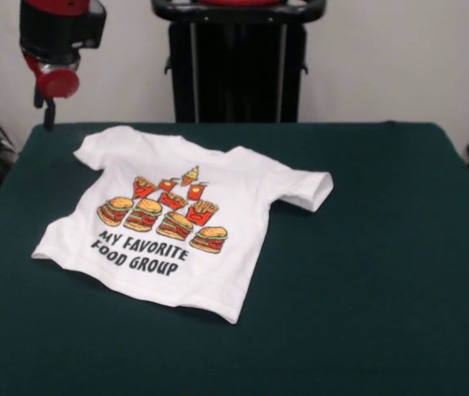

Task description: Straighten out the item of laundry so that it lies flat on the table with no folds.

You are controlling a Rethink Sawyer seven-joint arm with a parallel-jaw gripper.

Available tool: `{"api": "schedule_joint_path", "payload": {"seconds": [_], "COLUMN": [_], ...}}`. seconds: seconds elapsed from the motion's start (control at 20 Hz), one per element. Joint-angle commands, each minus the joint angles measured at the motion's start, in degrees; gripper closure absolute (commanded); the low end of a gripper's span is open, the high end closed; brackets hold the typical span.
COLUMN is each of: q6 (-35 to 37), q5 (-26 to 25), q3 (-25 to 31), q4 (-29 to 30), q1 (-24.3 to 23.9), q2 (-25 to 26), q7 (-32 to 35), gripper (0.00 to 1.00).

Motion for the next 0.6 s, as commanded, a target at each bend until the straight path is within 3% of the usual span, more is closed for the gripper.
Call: {"api": "schedule_joint_path", "payload": {"seconds": [0.05, 0.35, 0.6], "q6": [1.2, -0.9, -0.8], "q5": [3.2, 0.9, 0.9], "q3": [16.8, 20.4, 20.9], "q4": [2.2, -2.3, -3.9], "q1": [-3.6, -5.1, -3.7], "q2": [2.0, 7.3, 7.9], "q7": [-17.1, -14.5, -10.9], "gripper": [0.00, 0.00, 0.00]}}
